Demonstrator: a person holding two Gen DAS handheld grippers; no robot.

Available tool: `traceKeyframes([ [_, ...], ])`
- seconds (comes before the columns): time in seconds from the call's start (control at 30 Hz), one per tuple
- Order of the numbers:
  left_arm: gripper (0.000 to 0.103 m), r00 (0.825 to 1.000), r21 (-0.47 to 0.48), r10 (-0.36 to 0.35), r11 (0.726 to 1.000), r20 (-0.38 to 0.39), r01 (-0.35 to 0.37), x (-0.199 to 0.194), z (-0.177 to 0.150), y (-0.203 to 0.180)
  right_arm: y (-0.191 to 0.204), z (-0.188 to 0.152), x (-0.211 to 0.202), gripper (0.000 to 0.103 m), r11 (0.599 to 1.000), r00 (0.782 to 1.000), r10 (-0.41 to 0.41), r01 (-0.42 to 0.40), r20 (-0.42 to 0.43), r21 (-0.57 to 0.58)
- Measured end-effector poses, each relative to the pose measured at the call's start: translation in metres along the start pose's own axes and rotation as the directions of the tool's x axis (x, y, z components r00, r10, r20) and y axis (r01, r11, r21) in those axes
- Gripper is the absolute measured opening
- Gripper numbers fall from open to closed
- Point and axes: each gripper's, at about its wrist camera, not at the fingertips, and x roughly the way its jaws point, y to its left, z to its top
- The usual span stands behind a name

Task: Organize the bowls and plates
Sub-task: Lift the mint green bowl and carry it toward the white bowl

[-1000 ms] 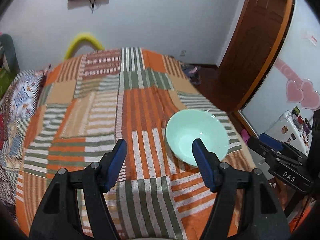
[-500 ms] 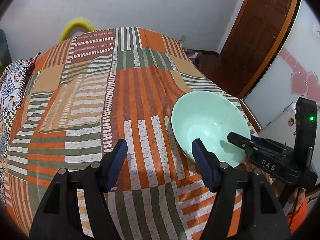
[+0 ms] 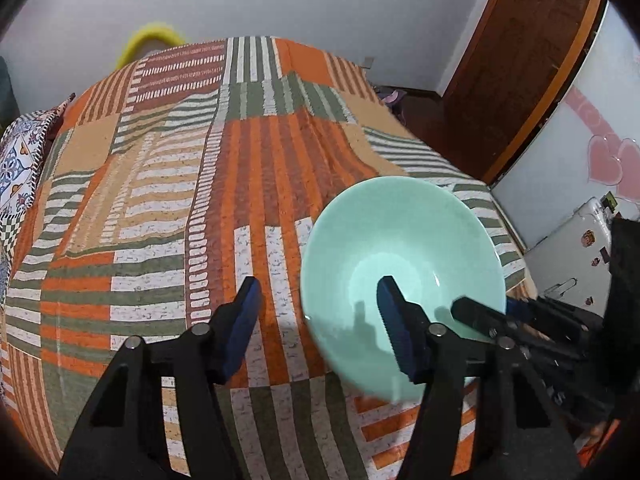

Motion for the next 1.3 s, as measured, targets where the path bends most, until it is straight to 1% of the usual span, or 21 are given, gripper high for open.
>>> traceKeyframes([
  [0.03, 0.053, 1.000, -0.001, 0.004, 1.000, -0.010, -0.004, 0.003, 0.000, 0.001, 0.002, -0.002, 0.001, 0.024, 1.000, 1.000, 0.009, -0.009, -0.004, -0.005],
  [0.13, 0.035, 0.998, -0.010, -0.001, 1.000, -0.056, 0.000, 0.015, -0.002, 0.006, 0.005, -0.004, 0.004, 0.023, 1.000, 1.000, 0.019, -0.019, -0.008, -0.010],
  [0.2, 0.016, 0.995, -0.010, -0.015, 1.000, -0.095, 0.015, 0.024, -0.004, 0.009, 0.004, -0.004, 0.005, 0.023, 1.000, 1.000, 0.022, -0.022, -0.006, -0.001],
  [0.27, 0.011, 0.994, -0.007, -0.027, 1.000, -0.107, 0.026, 0.027, -0.006, 0.009, 0.003, -0.003, 0.006, 0.023, 1.000, 1.000, 0.028, -0.028, -0.006, 0.012],
  [0.4, 0.011, 0.995, 0.010, -0.015, 1.000, -0.095, 0.016, 0.024, -0.008, 0.005, 0.006, -0.004, 0.005, 0.022, 1.000, 1.000, 0.020, -0.020, -0.008, 0.021],
  [0.5, 0.010, 0.994, 0.002, -0.027, 1.000, -0.106, 0.028, 0.019, -0.010, 0.005, 0.006, -0.004, 0.002, 0.022, 0.999, 1.000, 0.021, -0.021, -0.014, 0.031],
  [0.57, 0.010, 0.994, 0.000, -0.032, 0.999, -0.107, 0.032, 0.013, -0.012, 0.004, 0.008, -0.005, -0.002, 0.021, 0.999, 1.000, 0.022, -0.022, -0.015, 0.038],
  [0.67, 0.010, 0.996, 0.010, -0.025, 1.000, -0.088, 0.026, 0.000, -0.014, 0.001, 0.011, -0.006, -0.009, 0.021, 0.999, 1.000, 0.023, -0.023, -0.007, 0.040],
  [0.83, 0.011, 0.999, 0.025, -0.018, 1.000, -0.030, 0.019, -0.037, -0.019, -0.005, 0.025, -0.007, -0.033, 0.021, 1.000, 0.999, 0.015, -0.016, 0.035, 0.021],
  [0.97, 0.011, 0.999, 0.011, -0.030, 0.999, 0.013, 0.030, -0.068, -0.025, -0.006, 0.037, -0.008, -0.054, 0.021, 1.000, 0.997, 0.019, -0.019, 0.075, 0.007],
  [1.3, 0.012, 0.993, -0.001, -0.014, 1.000, 0.119, 0.014, -0.151, -0.052, 0.002, 0.078, -0.019, -0.103, 0.021, 0.997, 0.987, 0.059, -0.052, 0.150, -0.050],
])
